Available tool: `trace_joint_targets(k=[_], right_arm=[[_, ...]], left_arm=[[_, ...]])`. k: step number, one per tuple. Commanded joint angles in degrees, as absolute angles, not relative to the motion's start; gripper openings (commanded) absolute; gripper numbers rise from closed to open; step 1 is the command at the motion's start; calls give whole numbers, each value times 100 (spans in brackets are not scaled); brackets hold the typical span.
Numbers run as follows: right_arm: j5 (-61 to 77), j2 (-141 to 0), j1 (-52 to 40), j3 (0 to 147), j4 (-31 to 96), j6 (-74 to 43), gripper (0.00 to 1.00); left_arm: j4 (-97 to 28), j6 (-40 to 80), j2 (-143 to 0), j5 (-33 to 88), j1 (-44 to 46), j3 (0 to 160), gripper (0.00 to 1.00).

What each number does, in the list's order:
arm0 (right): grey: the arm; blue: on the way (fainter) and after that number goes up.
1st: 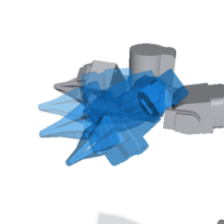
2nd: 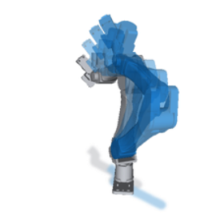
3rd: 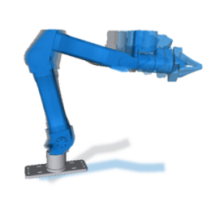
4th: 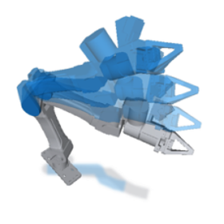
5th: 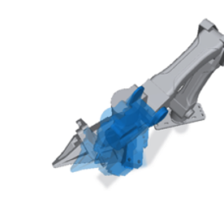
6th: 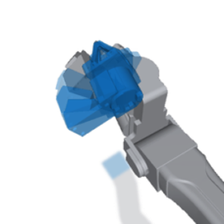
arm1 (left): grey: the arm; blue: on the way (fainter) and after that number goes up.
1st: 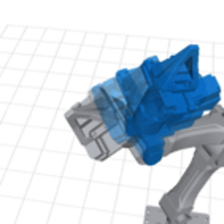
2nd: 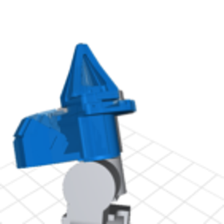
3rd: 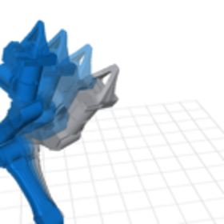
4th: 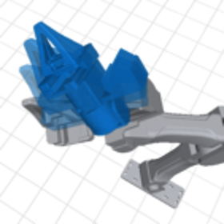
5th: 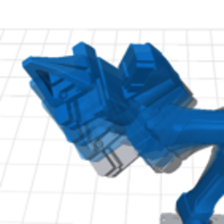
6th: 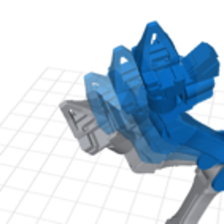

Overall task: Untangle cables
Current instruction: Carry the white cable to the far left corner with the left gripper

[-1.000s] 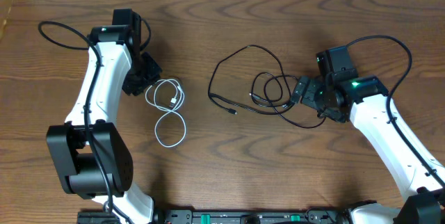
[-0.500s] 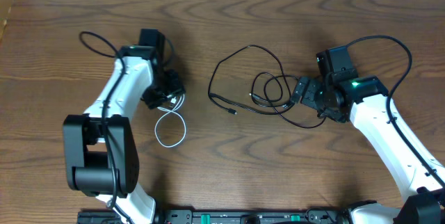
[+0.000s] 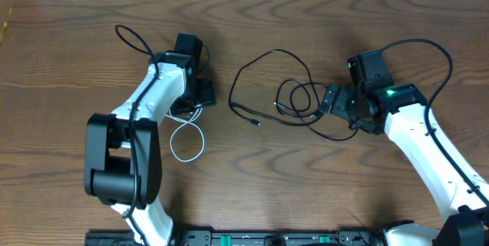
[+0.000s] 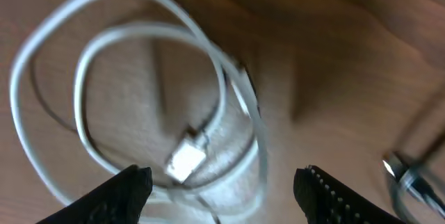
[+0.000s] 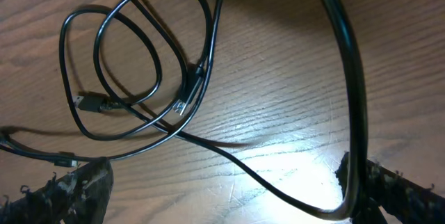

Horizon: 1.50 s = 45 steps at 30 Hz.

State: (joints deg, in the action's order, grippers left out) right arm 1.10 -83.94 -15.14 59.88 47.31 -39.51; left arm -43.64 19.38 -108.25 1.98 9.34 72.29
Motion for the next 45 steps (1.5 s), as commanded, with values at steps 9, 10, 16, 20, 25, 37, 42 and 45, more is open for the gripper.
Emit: trace_joint_targets(k=[9,10,16,20,25,37,42,45], right_arm=[[104,-8364,-1544,5955,4737,-4023,99],[104,-8364,-1546,5955,4737,-4023,99],[104,-8364,-1546,5955,4737,-4023,99],[104,-8364,-1549,5955,4737,-4023,99],[104,-8364,-1546,5955,4735,-4023,99],[104,-8364,-1546,5955,4737,-4023,99],[102,-8364,-1546,5955,4737,-4023,99],[104,-8364,-1549,5955,4737,-4023,99]], left_arm=[[-4193,1846,-11021,-187,941,7210,62],[-4189,1844,-11052,-161,943,7188,62],[-4150,1798,-11266,-47,941,7144,63],[-4123,1756,-11358,-49,941,7142,62],[-4108,1608,-11699,-43,941,7142,57],[-4110,1612,-11861,-51,917,7299,7],[-4095,1680,-11386,-49,768,7679,7],[-4053,1826,-10947,-49,644,7881,7]])
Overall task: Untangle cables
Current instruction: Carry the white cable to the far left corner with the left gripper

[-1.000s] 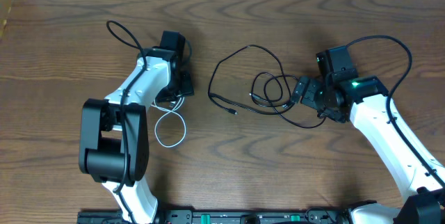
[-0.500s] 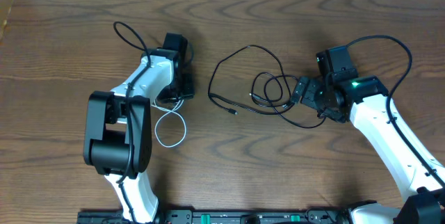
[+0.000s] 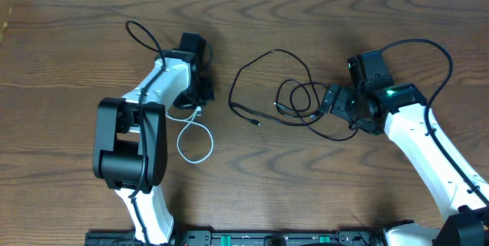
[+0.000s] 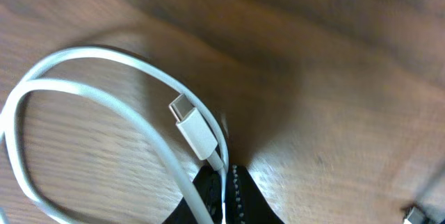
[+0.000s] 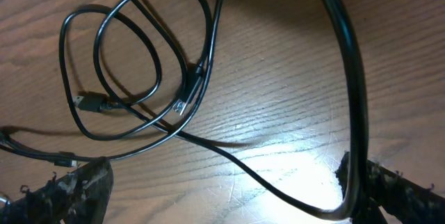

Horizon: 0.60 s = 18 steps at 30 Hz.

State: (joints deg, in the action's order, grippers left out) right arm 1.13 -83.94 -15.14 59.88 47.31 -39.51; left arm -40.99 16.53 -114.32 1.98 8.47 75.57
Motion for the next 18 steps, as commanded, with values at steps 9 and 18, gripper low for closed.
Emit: trace_joint_targets(k=[9,18], right_arm=[[104,-8364,-1549,5955,4737,-4023,99],[102,-8364,-1549,5955,4737,-4023,99]], left_arm=[[-3712,2499,-9588,-47,392,7959,8],[-3046,2630,-9067,-45,392,7959,7]])
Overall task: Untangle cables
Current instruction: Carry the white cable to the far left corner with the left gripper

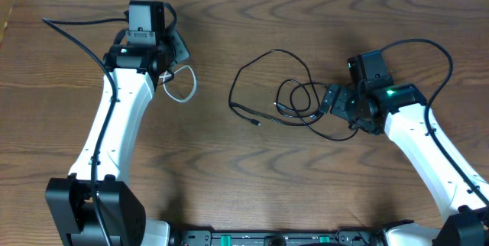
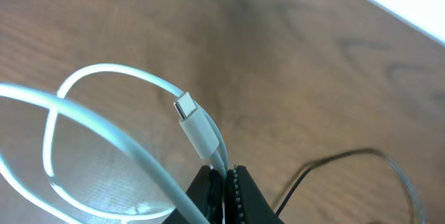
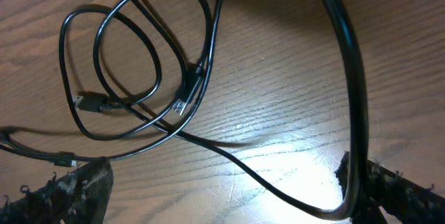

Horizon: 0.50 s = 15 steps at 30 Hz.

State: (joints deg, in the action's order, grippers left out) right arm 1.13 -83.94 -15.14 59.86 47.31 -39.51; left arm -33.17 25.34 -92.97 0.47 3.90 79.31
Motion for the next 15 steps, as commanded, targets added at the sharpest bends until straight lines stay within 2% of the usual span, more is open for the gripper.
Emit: trace_joint_targets(k=[1,6,15], right_arm=[[104,-8364,-1546,5955,4737,-4023,99],[102,-8364,-1546,5955,4737,-4023,99],[104,-8364,-1546,5955,4737,-4023,99]], left_arm=[[-2851,2630,-9024,-47,392,7959,8],[-1732,2624,-8938,-47,392,7959,7],[-246,1745,-8986,-43,274,7994,7]])
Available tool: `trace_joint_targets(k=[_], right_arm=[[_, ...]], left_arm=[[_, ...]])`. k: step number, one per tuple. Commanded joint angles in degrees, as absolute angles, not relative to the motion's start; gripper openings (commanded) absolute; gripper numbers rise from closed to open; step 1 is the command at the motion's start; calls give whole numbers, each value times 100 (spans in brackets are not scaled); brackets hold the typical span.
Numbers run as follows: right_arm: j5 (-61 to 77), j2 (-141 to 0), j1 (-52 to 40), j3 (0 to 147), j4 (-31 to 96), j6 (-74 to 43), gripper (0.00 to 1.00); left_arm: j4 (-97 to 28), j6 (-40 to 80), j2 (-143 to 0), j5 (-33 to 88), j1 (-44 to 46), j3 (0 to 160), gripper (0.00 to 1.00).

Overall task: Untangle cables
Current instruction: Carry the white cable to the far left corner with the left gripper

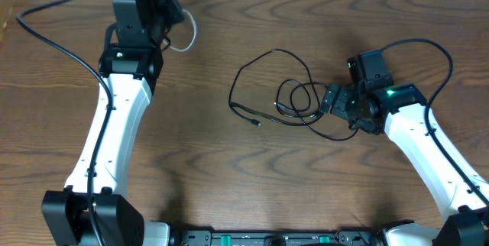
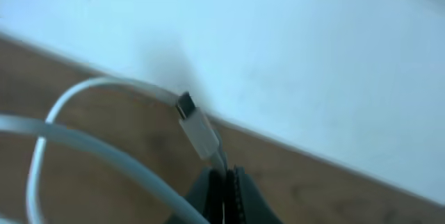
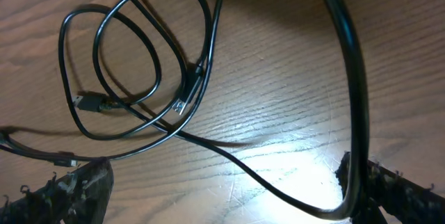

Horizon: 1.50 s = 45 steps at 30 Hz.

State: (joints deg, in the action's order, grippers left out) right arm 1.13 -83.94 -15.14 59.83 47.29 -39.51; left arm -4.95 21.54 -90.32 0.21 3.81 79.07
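Note:
The white cable (image 2: pixel 104 140) hangs in a loop from my left gripper (image 2: pixel 226 181), which is shut on it just behind its USB-C plug (image 2: pixel 197 128). From overhead, that gripper (image 1: pixel 166 7) is at the table's far left edge with the white loop (image 1: pixel 188 38) dangling beside it. The black cable (image 1: pixel 289 97) lies in tangled coils at the table's middle. My right gripper (image 1: pixel 341 108) stands open at the coils' right side. In the right wrist view the black coils (image 3: pixel 139 64) lie ahead of its fingers (image 3: pixel 76 189), and one strand runs between them.
A white wall (image 2: pixel 278 43) rises just past the table's far edge. The right arm's own thick black lead (image 3: pixel 351 78) arcs down past its right finger. The left arm's lead (image 1: pixel 53 17) loops over the far left corner.
My left gripper, still shut on the white cable, has moved farther from me to the table's far edge; the wall now fills its view. The right arm and black coils are unchanged.
At first my left gripper was open over the white coil lying left of the black cable. Then it was shut on the white cable by its plug. Later it held the cable at the far left, now at the far edge. The right gripper stayed open throughout.

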Motion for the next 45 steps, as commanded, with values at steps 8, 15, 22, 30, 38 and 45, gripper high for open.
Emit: trace_joint_targets(k=[8,15,22,30,38,45], right_arm=[[104,-8364,-1549,5955,4735,-4023,99],[104,-8364,-1546,5955,4737,-4023,99],[104,-8364,-1546,5955,4737,-4023,99],[104,-8364,-1549,5955,4737,-4023,99],[102,-8364,-1549,5955,4737,-4023,99],[104,-8364,-1546,5955,4737,-4023,99]], left_arm=[[-766,1785,-9037,-47,-19,8014,8],[-707,1806,-9037,-49,-5,8012,7],[-648,967,-9183,687,-268,8458,7],[-1885,832,-10831,687,-974,11306,8],[-1848,-3,-12119,331,-1592,12401,7],[-1525,-64,-12626,-113,-2001,12398,8]])
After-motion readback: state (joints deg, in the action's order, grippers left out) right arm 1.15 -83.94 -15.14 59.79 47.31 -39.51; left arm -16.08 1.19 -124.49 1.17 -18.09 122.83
